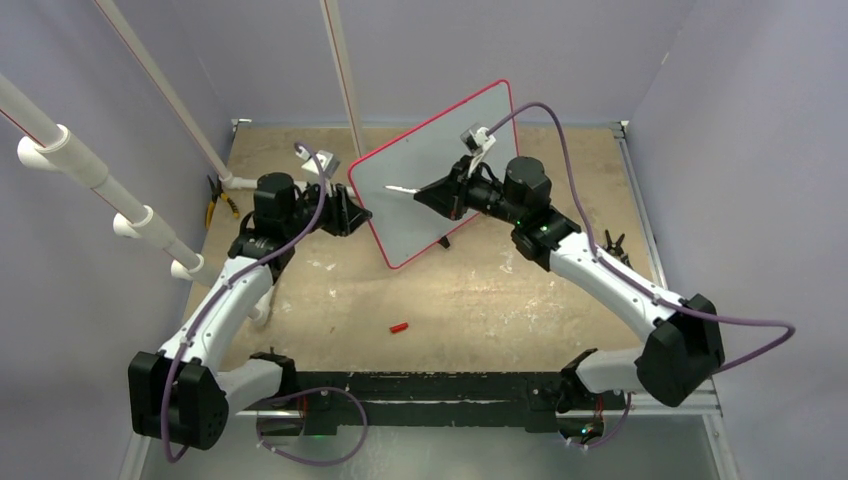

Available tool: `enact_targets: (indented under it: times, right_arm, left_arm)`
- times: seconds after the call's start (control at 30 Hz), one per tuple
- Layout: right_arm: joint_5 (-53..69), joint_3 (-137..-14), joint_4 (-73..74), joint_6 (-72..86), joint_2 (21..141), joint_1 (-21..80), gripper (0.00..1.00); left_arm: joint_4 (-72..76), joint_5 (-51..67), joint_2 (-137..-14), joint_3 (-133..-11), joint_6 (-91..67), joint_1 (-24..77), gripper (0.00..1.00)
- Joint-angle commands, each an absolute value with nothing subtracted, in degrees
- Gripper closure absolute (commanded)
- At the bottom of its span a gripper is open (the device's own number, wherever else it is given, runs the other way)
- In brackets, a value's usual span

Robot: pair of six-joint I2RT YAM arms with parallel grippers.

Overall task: Write a sentence on the whiteboard
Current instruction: Hold the whiteboard at the center of the board.

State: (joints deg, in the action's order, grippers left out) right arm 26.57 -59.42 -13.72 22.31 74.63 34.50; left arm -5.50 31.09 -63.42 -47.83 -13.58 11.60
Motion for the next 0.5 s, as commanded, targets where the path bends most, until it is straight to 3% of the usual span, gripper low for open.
enact_targets:
  times: [0.0,0.47]
  right_arm:
    - [28.39,-63.56,-19.54,20.40,77.63,34.95,1.00]
    - [30.33,-66.42,-23.28,18.23,85.00,35.12,1.00]
  left_arm:
    - [-0.90,33.13,-64.62,-48.21,-10.97,11.16,0.64]
    - [0.62,32.35,-70.05,-50.09,-8.96,11.16,0.77]
